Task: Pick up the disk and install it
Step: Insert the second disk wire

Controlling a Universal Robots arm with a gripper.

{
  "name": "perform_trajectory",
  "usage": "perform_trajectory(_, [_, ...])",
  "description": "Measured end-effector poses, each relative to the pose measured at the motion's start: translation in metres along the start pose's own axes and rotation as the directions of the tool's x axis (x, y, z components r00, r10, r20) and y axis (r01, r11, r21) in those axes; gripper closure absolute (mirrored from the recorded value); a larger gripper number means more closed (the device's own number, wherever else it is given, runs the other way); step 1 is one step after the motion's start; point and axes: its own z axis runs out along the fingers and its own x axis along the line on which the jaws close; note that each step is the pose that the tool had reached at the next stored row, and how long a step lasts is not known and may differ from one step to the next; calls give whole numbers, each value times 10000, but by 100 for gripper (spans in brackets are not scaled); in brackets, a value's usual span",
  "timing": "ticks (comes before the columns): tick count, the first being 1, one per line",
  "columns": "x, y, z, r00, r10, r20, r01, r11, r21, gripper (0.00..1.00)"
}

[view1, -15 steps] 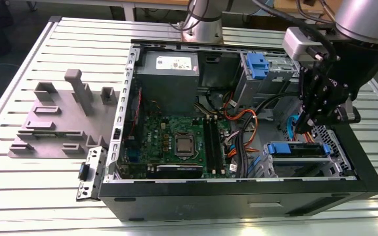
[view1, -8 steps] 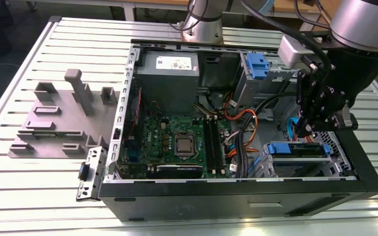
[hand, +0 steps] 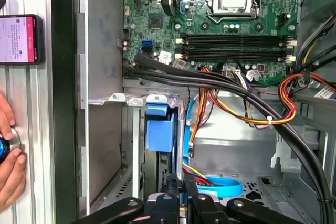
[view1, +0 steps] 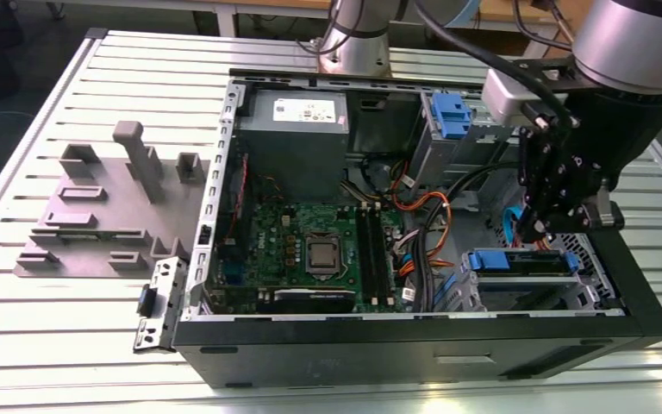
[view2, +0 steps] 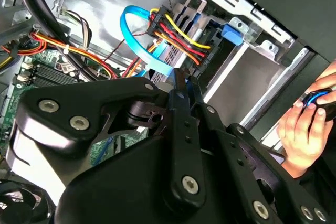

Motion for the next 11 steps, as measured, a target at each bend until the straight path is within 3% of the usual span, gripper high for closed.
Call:
perform_trajectory(2, [24, 20, 4, 10000, 5, 36, -6, 10000, 24, 84])
perform_trajectory(6, [90, 34, 21, 10000, 6, 43, -7, 10000, 42, 84])
perform_trajectory(7, [101, 36, 25, 10000, 12, 74, -12, 10000, 53, 84])
perform_trajectory(8, [113, 37, 27, 9999, 18, 142, -19, 10000, 61, 84])
perform_trajectory(11, [156, 40, 35, 9989, 50, 462, -53, 10000, 74, 84])
